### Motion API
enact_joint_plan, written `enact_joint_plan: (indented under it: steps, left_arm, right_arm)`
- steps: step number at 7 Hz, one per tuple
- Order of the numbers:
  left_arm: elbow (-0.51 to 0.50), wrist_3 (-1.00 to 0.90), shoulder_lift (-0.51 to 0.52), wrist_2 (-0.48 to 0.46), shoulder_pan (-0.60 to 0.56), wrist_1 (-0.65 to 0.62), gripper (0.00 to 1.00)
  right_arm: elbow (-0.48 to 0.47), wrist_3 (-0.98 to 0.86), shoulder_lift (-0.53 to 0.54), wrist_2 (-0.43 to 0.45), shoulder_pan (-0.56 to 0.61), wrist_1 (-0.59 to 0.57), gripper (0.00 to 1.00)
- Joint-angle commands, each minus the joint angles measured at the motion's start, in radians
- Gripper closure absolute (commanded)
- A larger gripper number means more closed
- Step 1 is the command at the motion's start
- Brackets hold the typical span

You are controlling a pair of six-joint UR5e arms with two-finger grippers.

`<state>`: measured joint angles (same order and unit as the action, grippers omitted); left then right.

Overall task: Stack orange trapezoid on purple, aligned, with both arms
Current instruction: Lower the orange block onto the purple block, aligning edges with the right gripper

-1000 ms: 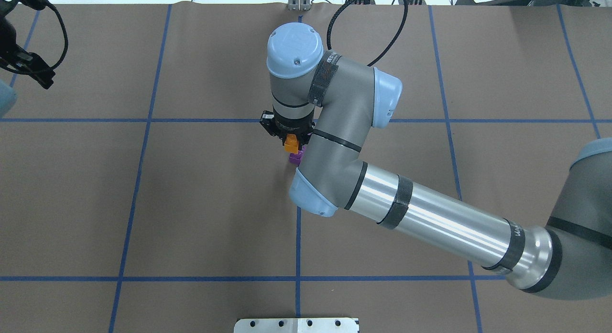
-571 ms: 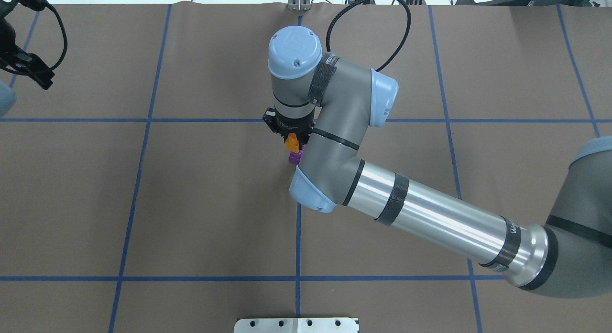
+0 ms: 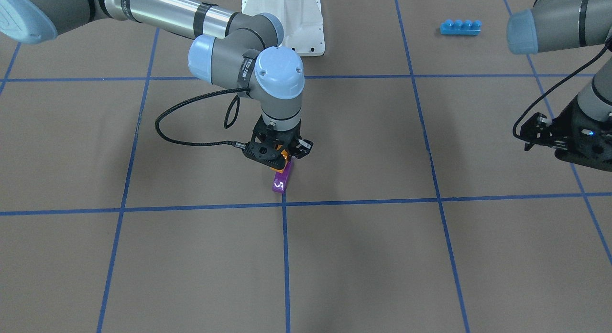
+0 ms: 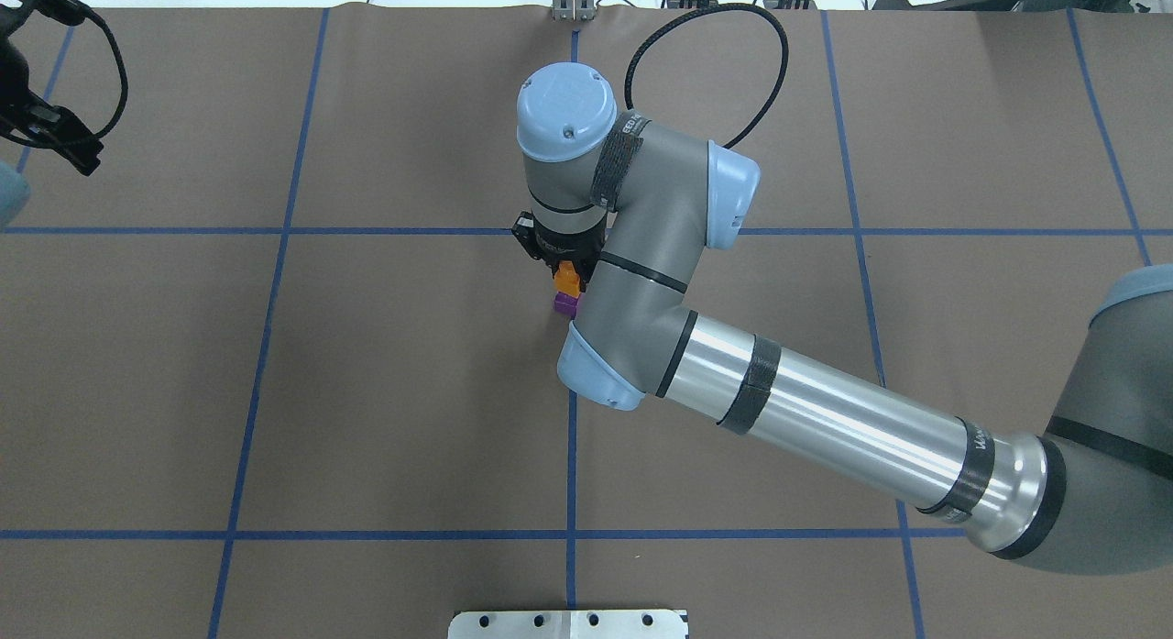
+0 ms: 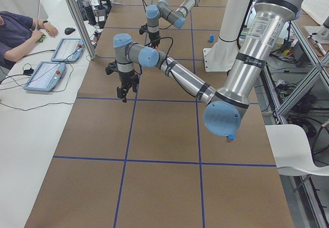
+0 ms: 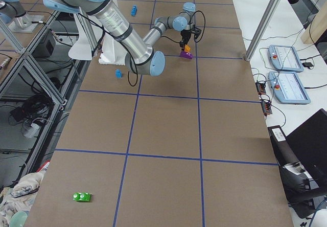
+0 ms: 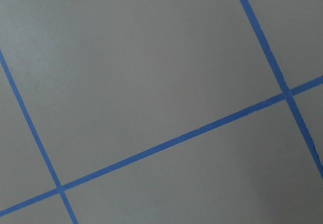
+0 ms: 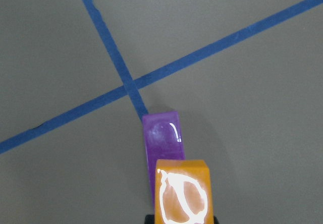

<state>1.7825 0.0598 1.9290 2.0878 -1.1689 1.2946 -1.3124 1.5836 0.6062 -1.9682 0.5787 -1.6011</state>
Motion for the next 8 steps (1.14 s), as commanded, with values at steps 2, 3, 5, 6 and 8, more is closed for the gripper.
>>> enact_joint_plan:
  steps: [2,3,5,6,8]
  left_arm:
    - [0.0,0.0,-0.002,0.0,0.0,0.003,0.0]
    - [0.0,0.0,-0.002,0.0,0.0,0.003,0.0]
    - [0.0,0.0,-0.002,0.0,0.0,0.002,0.0]
    - [0.0,0.0,-0.002,0.0,0.0,0.003,0.0]
    - [0.0,0.002,-0.002,0.0,0.0,0.002,0.0]
  right_arm:
    - [0.007,-0.002,0.0,0.005,-0.005,0.003,1.0]
    - [0.008,-0.004,0.0,0.012,-0.005,0.003,1.0]
    - [0.034,-0.002,0.001,0.014,-0.013,0.061,1.0]
    - [0.048,-0.002,0.001,0.014,-0.014,0.085,1.0]
    - [0.058,-0.002,0.004,0.014,-0.017,0.087,1.0]
